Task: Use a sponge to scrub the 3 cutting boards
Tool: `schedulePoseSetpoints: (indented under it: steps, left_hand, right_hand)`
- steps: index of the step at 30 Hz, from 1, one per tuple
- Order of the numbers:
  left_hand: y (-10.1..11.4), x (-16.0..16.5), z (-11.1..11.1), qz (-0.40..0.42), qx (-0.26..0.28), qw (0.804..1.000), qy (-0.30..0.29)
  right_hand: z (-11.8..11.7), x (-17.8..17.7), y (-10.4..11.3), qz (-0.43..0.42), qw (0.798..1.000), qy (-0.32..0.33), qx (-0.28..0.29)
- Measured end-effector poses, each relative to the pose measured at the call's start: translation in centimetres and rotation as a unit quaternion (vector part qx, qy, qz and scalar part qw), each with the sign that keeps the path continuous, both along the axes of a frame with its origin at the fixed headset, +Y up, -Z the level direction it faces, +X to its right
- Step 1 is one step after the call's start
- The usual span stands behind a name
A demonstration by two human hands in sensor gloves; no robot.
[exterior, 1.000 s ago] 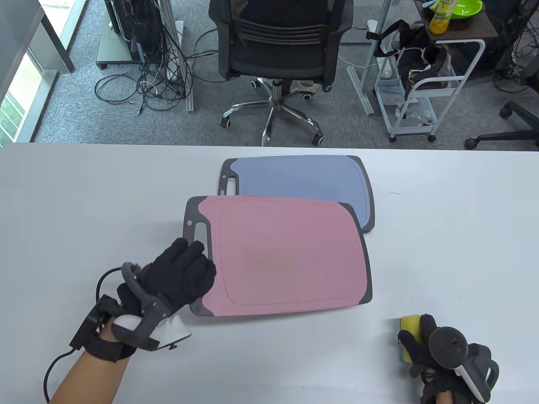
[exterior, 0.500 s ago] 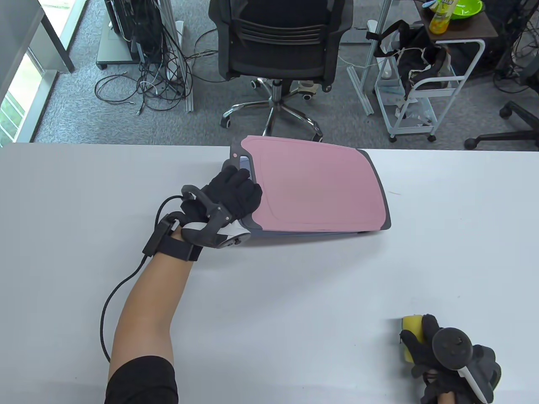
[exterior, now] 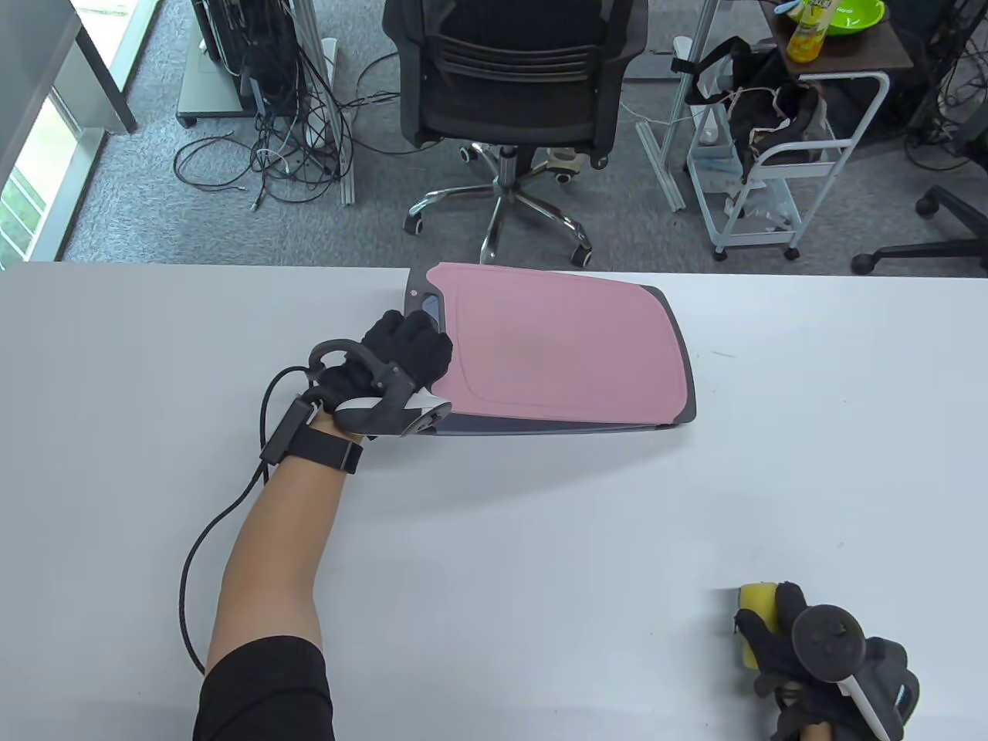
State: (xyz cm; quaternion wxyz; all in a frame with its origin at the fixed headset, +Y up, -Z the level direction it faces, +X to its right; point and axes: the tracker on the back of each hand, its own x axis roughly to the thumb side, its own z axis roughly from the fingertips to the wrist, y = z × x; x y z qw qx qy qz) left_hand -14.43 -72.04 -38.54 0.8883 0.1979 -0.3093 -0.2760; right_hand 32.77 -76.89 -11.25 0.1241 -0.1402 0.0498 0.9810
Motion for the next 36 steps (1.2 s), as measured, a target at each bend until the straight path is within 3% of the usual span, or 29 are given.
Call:
schedulePoseSetpoints:
  steps: [4,8,10,12,22,36]
  left_hand:
    - [-2.8,0.0,-0.6,-0.105,-0.034,0.99,0.083]
    - [-5.2,-0.1,-1.4,-0.154,-0.149,0.964,0.16]
    - [-5.1,-1.0,-1.2,-0.169,-0.133,0.953,0.212]
    - [-5.0,-2.0,-0.5,-0.141,-0.149,0.951,0.23]
    - [-4.5,-4.5,8.4,0.038,-0.227,0.946,0.23]
    - [-2.1,-0.4,19.7,0.209,-0.262,0.932,0.138]
  right_hand:
    - [0.0,0.0,0.0,-0.001,1.0,0.001,0.0]
    - [-0.1,-0.2,-0.1,0.0,1.0,0.003,-0.005]
    - [-0.1,-0.2,-0.1,-0.001,1.0,0.007,-0.007]
    - [-0.2,-0.3,-0.1,-0.003,1.0,0.009,-0.007]
    - [-0.2,-0.9,-0.2,-0.01,1.0,0.026,0.007]
    - [-0.1,-1.7,-0.5,0.002,0.999,0.033,0.01]
